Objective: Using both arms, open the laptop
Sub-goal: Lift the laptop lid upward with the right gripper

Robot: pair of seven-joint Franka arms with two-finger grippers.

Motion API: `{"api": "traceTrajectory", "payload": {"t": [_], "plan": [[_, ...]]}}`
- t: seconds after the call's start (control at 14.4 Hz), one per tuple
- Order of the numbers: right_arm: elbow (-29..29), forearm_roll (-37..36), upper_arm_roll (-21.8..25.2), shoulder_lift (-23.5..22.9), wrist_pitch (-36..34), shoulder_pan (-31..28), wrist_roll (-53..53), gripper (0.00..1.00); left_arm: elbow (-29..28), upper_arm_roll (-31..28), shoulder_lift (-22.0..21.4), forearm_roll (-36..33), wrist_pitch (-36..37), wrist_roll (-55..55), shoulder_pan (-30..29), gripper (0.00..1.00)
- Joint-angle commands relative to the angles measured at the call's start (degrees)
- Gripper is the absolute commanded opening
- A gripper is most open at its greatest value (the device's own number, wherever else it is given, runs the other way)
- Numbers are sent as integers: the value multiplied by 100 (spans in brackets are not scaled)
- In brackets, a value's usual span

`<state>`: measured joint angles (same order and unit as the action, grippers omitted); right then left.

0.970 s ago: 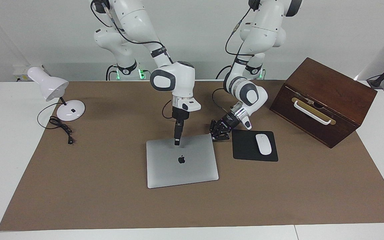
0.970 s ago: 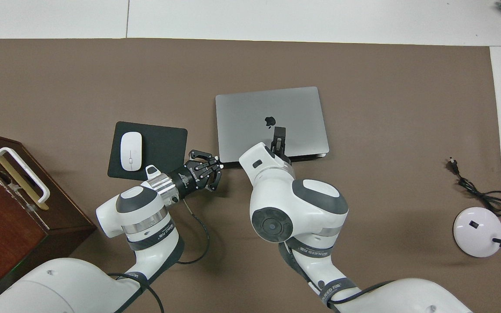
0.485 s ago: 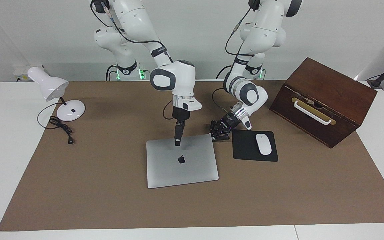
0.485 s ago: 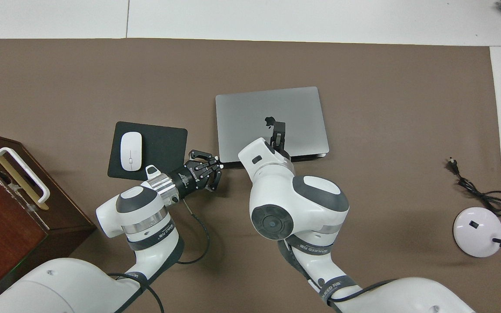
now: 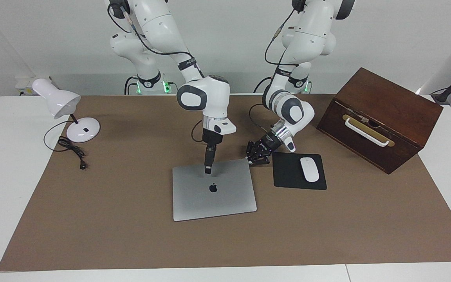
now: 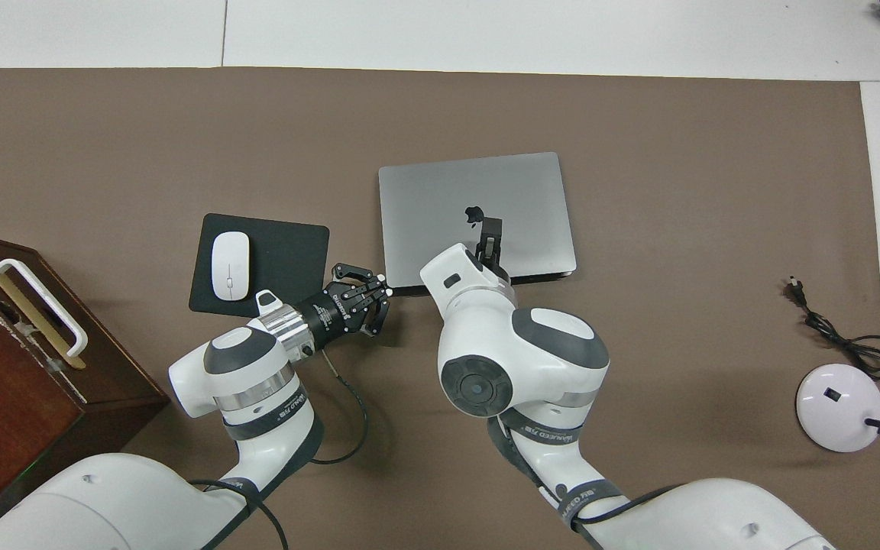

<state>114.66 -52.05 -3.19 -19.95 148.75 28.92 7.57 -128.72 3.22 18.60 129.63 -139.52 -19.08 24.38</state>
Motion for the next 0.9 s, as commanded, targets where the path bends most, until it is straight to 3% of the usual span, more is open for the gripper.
{"api": "traceTrajectory", "payload": {"t": [0.0,0.21,0.83], "plan": [[-31,-235,-33,-27,-20,25,-265,100,207,-14,425,89,-49,194,-12,0],[-31,-235,-42,122,-416,192,-282,100,207,-14,425,97,-49,194,-12,0],[-40,-253,-33,61,-268,175,-493,100,216,-14,425,97,-49,203,-12,0]]}}
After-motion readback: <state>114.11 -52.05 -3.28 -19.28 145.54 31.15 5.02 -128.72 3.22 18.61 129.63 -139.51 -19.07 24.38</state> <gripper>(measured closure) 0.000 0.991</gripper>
